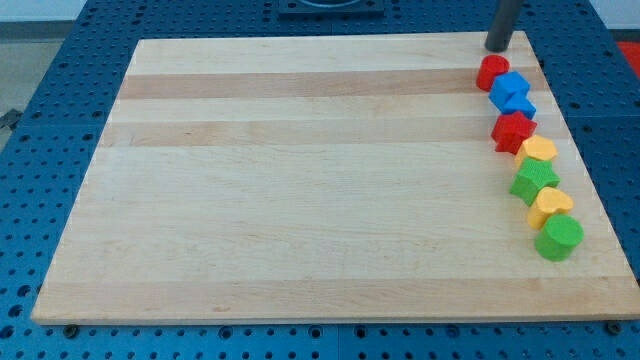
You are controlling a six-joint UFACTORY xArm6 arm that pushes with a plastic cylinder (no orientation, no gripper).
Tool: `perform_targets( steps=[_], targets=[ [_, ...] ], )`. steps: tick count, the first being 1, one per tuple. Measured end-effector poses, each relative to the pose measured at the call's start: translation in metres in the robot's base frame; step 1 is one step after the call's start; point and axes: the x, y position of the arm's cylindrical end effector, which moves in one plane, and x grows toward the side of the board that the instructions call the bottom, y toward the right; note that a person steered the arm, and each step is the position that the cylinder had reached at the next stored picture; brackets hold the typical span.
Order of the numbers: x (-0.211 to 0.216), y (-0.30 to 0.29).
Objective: Push red circle towards middle of the board
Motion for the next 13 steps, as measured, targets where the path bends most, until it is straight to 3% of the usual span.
perform_targets(
  steps=[1, 3, 5, 7, 12, 13],
  targets=[
    [-0.014, 0.018],
    [0.023, 0.103],
    [0.032, 0.102],
    [0.069, 0.095],
    [0.072, 0.052],
    [0.072, 0.02]
  ],
)
